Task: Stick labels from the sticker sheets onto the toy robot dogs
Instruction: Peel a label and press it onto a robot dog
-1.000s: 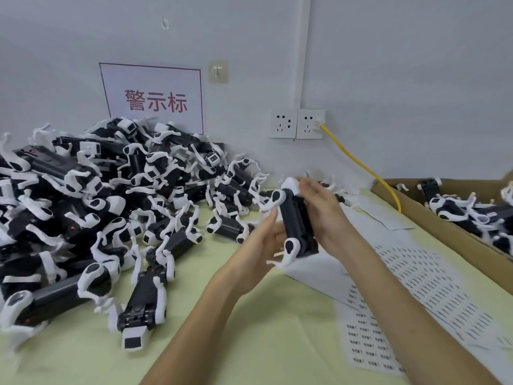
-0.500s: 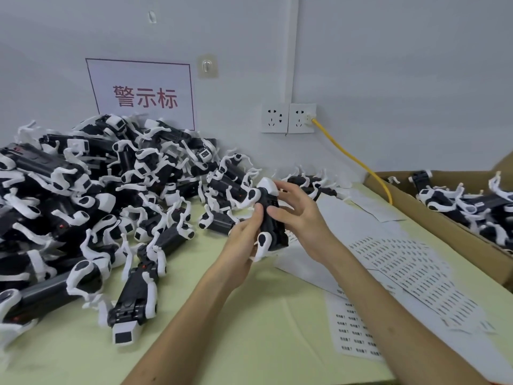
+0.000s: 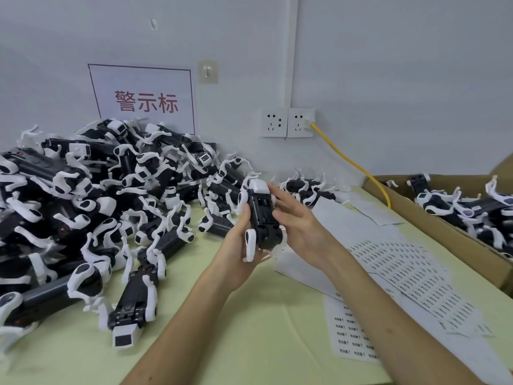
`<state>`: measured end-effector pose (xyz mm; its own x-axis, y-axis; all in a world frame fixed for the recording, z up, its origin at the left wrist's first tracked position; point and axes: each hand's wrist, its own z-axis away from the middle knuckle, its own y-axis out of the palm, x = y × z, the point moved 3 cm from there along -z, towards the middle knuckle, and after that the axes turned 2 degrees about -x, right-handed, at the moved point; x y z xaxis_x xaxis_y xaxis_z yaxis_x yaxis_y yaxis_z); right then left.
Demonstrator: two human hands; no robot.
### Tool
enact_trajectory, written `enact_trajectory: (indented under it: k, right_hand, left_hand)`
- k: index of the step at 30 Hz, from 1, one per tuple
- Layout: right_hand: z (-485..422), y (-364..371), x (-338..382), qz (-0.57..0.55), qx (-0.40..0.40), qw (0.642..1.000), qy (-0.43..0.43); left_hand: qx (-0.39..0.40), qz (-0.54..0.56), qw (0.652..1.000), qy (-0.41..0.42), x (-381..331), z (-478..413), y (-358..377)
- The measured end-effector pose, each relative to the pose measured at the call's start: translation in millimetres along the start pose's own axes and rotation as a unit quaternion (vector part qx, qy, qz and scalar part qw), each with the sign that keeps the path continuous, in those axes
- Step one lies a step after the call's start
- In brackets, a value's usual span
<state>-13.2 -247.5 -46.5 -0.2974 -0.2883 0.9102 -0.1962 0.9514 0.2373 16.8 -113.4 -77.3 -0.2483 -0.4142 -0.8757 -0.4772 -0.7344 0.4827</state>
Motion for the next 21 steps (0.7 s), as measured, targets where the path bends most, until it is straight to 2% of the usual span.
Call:
enact_trajectory:
  k: [2,4,7,10,12,13,15,17,19,21]
  right_hand:
    - [0,5,-2,-0.002,0.019,1.000,0.002]
    - [0,5,-3,0.014,-0.004,1.000,0.003]
    - [-1,-1,-5,0.095,-0.087,0.992,0.005]
    - [-3,-12,-8,0.193,-0.185,0.964,0.010]
    - [-4,-25,-10,0.283,-0.243,0.928,0.009]
    - [-5,-34,-13,0.363,-0.259,0.895,0.019]
    - [-3,-51,-22,0.542,-0.252,0.796,0.094]
    - [1,-60,-33,0.630,-0.230,0.716,0.192]
    - [2,-64,-39,0.650,-0.211,0.692,0.230]
    - [1,-64,-39,0.637,-0.211,0.706,0.227]
  left_hand:
    - [-0.010,0.013,1.000,0.001,-1,0,-1]
    - [-0.015,-0.004,1.000,0.011,-3,0,-2]
    - [-0.054,-0.048,0.996,0.044,-10,1,-3]
    - [-0.118,-0.038,0.990,0.064,-13,1,-8]
    - [-0.144,0.021,0.988,0.057,-14,-1,-14]
    - [-0.149,0.044,0.986,0.054,-15,-2,-16]
    - [-0.158,0.072,0.983,0.055,-18,-2,-19]
    - [-0.159,0.087,0.982,0.060,-19,-3,-22]
    - [-0.152,0.093,0.982,0.063,-19,-2,-21]
    - [-0.150,0.092,0.982,0.064,-18,-2,-22]
